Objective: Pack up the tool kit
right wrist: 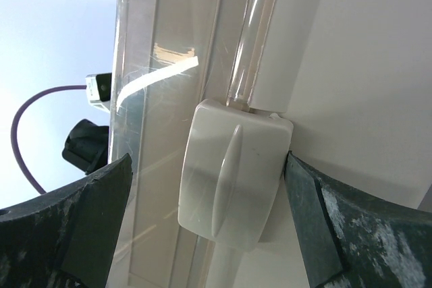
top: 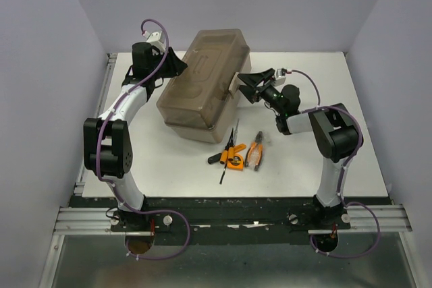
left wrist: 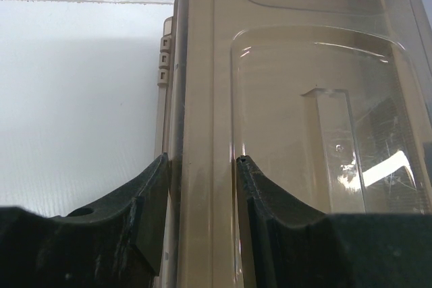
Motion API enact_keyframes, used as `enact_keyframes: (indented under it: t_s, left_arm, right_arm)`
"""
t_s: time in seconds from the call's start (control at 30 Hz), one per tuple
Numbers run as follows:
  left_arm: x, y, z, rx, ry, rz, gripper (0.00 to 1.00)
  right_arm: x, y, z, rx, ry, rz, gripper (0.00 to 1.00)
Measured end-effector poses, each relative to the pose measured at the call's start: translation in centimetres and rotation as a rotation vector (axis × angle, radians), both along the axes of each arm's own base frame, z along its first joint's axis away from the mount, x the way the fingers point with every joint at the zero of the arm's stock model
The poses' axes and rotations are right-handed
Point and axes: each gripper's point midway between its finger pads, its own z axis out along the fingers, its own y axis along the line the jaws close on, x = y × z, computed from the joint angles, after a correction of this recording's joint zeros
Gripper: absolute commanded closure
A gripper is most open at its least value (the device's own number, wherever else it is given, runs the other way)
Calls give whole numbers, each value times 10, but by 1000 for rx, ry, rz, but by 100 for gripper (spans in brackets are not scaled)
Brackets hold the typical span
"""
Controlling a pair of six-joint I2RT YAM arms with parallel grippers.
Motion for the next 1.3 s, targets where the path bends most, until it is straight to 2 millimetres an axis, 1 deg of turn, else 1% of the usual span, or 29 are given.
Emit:
enact_keyframes:
  t_s: [0.57, 0.83, 1.3]
  left_arm:
    - [0, 0, -1, 1, 2, 0, 76]
    - [0, 0, -1, 1, 2, -1, 76]
    - [-1, 0, -1, 1, 3, -1, 76]
  right_arm:
    - [-2, -3, -1, 79, 51, -4, 0]
    - [-6, -5, -3, 85, 46, -9, 0]
    - [-8, -7, 1, 77, 41, -15, 0]
